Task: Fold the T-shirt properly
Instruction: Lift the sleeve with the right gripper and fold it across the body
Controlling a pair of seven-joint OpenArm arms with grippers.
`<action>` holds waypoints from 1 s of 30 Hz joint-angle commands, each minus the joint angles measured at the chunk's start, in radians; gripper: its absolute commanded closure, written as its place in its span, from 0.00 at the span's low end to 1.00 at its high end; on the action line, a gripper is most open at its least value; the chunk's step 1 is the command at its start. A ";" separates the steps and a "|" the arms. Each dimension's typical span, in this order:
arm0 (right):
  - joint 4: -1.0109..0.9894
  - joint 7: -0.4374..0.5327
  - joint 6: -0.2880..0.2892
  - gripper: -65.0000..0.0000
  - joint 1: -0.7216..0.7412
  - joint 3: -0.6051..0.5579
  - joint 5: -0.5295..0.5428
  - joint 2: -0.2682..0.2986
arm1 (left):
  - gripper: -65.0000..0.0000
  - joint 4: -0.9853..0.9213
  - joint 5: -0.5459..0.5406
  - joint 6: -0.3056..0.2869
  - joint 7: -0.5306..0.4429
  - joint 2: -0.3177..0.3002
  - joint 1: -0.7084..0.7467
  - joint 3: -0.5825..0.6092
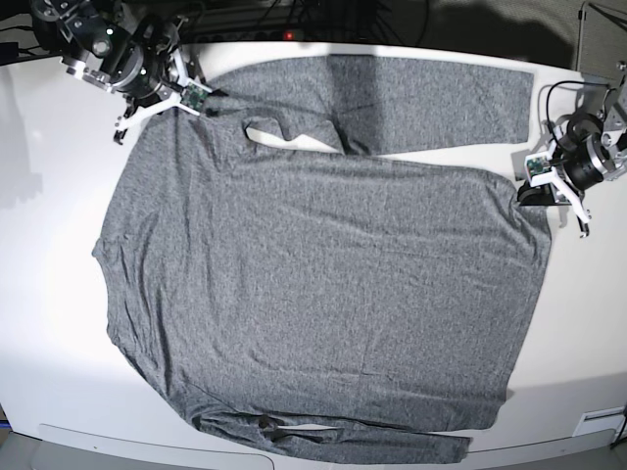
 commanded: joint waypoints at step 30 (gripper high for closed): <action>0.059 -0.019 -0.115 1.00 0.229 0.203 0.135 -0.272 | 1.00 0.148 -0.048 -0.035 0.151 -0.097 -0.174 -0.005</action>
